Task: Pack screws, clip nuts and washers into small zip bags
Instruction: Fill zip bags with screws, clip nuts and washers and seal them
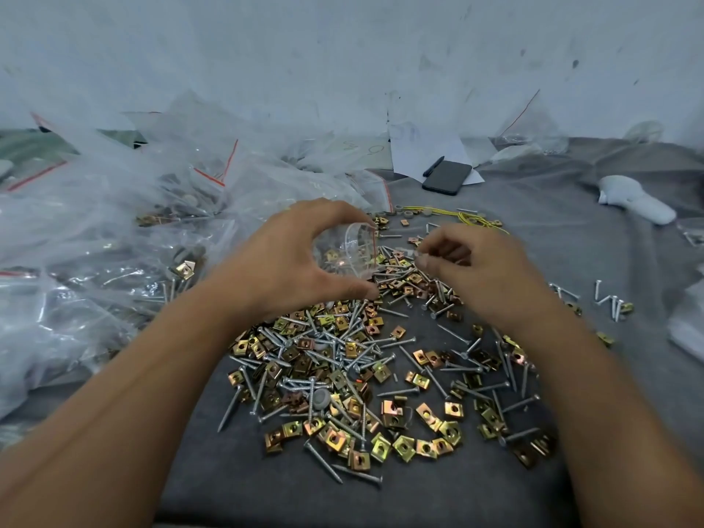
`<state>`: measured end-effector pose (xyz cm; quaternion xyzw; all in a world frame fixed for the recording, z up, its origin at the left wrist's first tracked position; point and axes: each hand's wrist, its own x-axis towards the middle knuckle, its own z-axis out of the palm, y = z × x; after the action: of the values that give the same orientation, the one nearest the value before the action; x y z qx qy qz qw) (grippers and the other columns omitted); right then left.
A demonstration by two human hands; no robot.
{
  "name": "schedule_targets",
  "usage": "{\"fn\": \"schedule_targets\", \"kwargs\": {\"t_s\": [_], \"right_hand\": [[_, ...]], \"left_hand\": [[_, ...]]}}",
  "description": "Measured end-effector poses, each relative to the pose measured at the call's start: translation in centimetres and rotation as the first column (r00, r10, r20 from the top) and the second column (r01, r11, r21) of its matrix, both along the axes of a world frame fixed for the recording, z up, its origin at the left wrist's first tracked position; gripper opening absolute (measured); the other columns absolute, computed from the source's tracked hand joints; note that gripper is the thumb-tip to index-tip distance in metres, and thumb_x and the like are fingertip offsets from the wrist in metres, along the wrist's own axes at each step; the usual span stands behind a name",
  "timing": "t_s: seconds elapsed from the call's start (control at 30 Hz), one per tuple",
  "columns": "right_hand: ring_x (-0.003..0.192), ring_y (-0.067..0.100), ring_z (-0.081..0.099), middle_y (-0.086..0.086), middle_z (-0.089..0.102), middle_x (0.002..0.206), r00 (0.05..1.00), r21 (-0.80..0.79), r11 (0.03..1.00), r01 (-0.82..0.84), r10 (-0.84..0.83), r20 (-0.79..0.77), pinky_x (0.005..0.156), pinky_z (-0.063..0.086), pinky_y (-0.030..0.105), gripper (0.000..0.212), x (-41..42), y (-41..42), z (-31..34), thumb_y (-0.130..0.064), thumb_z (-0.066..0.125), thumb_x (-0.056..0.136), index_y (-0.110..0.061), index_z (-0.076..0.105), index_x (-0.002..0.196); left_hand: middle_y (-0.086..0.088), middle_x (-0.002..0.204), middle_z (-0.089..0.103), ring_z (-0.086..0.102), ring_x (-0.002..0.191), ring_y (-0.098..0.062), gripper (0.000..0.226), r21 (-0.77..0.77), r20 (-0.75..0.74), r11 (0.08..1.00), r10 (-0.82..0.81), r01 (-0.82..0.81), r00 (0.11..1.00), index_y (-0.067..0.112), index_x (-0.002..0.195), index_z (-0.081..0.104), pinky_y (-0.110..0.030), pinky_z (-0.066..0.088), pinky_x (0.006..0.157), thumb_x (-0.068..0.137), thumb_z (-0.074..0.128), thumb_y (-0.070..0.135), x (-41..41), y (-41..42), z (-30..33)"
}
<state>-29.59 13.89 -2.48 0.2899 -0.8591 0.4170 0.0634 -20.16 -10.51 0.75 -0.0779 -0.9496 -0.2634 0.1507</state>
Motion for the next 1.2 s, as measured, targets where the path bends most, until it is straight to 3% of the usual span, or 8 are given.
{"fn": "schedule_targets", "kwargs": {"t_s": [0.13, 0.27, 0.43, 0.53, 0.8, 0.93, 1.03, 1.2], "right_hand": [[0.085, 0.028, 0.071, 0.005, 0.075, 0.088, 0.989, -0.295, 0.948, -0.119, 0.139, 0.048, 0.084, 0.06, 0.053, 0.007, 1.4, 0.0, 2.0, -0.02, 0.078, 0.091, -0.02, 0.075, 0.098], [0.082, 0.027, 0.07, 0.004, 0.074, 0.084, 0.978, -0.194, 0.961, -0.199, 0.208, 0.029, 0.08, 0.059, 0.052, 0.006, 2.3, -0.6, 2.9, -0.019, 0.081, 0.089, -0.019, 0.077, 0.093], [0.071, 0.006, 0.067, -0.006, 0.073, 0.077, 0.983, -0.096, 0.978, -0.185, 0.185, -0.015, 0.067, 0.051, 0.019, 0.007, 2.7, -1.8, 3.1, -0.024, 0.084, 0.086, -0.023, 0.077, 0.089], [0.069, 0.001, 0.065, -0.01, 0.071, 0.075, 0.982, -0.096, 0.977, -0.189, 0.19, 0.01, 0.065, 0.047, 0.013, 0.01, 2.9, -2.8, 2.7, -0.024, 0.086, 0.085, -0.023, 0.077, 0.09], [0.083, 0.017, 0.074, 0.002, 0.077, 0.085, 0.983, -0.23, 0.959, -0.166, 0.179, 0.036, 0.086, 0.062, 0.043, 0.009, 2.2, -1.4, 3.1, -0.017, 0.071, 0.097, -0.02, 0.078, 0.101], [0.078, 0.001, 0.067, -0.013, 0.072, 0.079, 0.999, 0.082, 0.995, -0.048, 0.046, 0.016, 0.074, 0.054, 0.028, 0.007, 1.3, -0.1, 2.5, -0.023, 0.081, 0.09, -0.031, 0.081, 0.092], [0.077, 0.0, 0.06, -0.016, 0.068, 0.082, 0.999, 0.423, 0.906, 0.001, -0.018, 0.036, 0.069, 0.05, 0.024, 0.011, 1.4, -1.0, 1.5, -0.036, 0.086, 0.084, -0.033, 0.079, 0.091], [0.081, 0.009, 0.065, -0.012, 0.071, 0.082, 0.99, 0.488, 0.868, 0.089, -0.129, 0.05, 0.074, 0.055, 0.029, 0.014, 1.1, -2.1, 0.7, -0.042, 0.085, 0.083, -0.029, 0.079, 0.086]], "left_hand": [[0.018, 0.132, 0.064, 0.056, 0.118, -0.005, 0.078, -0.074, -0.085, 0.996, 0.049, -0.056, 0.995, 0.045, 0.133, 0.056, -0.029, 0.044, 0.094, 0.066, 0.086, 0.073, -0.2, 0.4, -0.3], [0.008, 0.122, 0.07, 0.062, 0.109, -0.014, 0.074, -0.16, -0.167, 0.981, 0.079, -0.106, 0.983, 0.038, 0.129, 0.057, -0.031, 0.045, 0.085, 0.069, 0.079, 0.076, -0.4, 1.2, -0.7], [0.007, 0.112, 0.072, 0.065, 0.101, -0.018, 0.069, -0.187, -0.176, 0.982, -0.024, -0.01, 0.984, 0.027, 0.126, 0.062, -0.041, 0.052, 0.086, 0.072, 0.075, 0.067, -0.4, 1.9, -0.7], [0.005, 0.104, 0.072, 0.065, 0.093, -0.019, 0.063, -0.185, -0.193, 0.983, -0.047, 0.01, 0.98, 0.024, 0.121, 0.064, -0.039, 0.051, 0.079, 0.072, 0.076, 0.061, -0.4, 2.1, -0.9], [0.004, 0.111, 0.075, 0.068, 0.101, -0.024, 0.062, -0.225, -0.169, 0.97, 0.052, -0.09, 0.984, 0.03, 0.122, 0.062, -0.045, 0.053, 0.088, 0.077, 0.074, 0.071, -0.3, 1.7, -0.1], [0.005, 0.118, 0.074, 0.067, 0.107, -0.022, 0.062, -0.2, -0.148, 0.972, 0.097, -0.126, 0.984, 0.034, 0.125, 0.061, -0.046, 0.055, 0.091, 0.077, 0.079, 0.07, -0.2, 1.4, 0.1], [0.005, 0.116, 0.074, 0.067, 0.107, -0.022, 0.065, -0.165, -0.139, 0.976, 0.116, -0.139, 0.983, 0.037, 0.124, 0.062, -0.046, 0.056, 0.09, 0.074, 0.073, 0.076, -0.1, 1.4, 0.2], [0.006, 0.116, 0.073, 0.067, 0.107, -0.02, 0.068, -0.147, -0.136, 0.977, 0.133, -0.153, 0.982, 0.039, 0.123, 0.061, -0.045, 0.056, 0.09, 0.071, 0.062, 0.082, 0.1, 1.4, 0.3]]}}
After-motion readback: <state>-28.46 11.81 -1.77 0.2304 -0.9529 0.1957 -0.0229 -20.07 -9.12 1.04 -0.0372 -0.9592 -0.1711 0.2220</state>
